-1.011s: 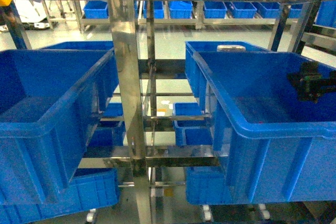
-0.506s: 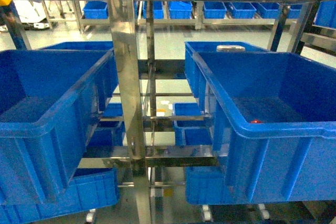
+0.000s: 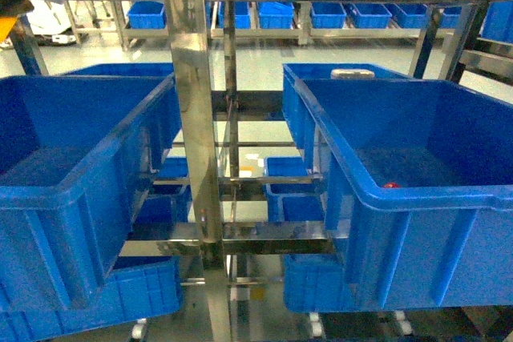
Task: Sort and place red and yellow blocks in left bins
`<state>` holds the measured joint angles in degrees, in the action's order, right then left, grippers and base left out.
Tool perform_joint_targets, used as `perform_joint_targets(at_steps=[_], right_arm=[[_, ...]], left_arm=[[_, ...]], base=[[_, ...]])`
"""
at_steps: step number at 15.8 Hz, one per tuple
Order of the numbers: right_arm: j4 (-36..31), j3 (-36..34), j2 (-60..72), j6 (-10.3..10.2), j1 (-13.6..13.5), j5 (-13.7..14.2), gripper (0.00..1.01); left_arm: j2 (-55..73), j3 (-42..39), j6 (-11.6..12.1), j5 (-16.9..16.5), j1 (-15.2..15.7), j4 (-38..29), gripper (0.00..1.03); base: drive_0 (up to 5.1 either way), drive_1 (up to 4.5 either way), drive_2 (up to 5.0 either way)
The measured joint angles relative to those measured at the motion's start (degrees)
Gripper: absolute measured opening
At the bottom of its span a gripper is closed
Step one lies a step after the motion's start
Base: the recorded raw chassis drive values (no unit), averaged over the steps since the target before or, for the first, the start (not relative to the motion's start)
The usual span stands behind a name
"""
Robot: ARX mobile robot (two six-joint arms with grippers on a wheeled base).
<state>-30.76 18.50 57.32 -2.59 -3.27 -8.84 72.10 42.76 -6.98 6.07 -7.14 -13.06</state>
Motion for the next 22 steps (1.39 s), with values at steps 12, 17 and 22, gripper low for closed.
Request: perform_joint_targets(at_steps=[12,17,22], right_arm=[[0.0,0.0,0.0,0.0,0.0,0.0,0.98],[0.0,0.0,0.0,0.0,0.0,0.0,0.98],[0.0,0.0,0.0,0.0,0.0,0.0,0.98]], left_arm=[[21.9,-0.5,3.2,-5.0,15.2,-7.9,0.27],[32.2,6.8,3.4,-9.4,19.0,-11.9,0.27],[37.1,11.2,4.9,-11.8,19.0,-12.7,0.44]], base=[[0.0,0.00,0.0],[0.0,0.00,0.0],[0.0,0.00,0.0]])
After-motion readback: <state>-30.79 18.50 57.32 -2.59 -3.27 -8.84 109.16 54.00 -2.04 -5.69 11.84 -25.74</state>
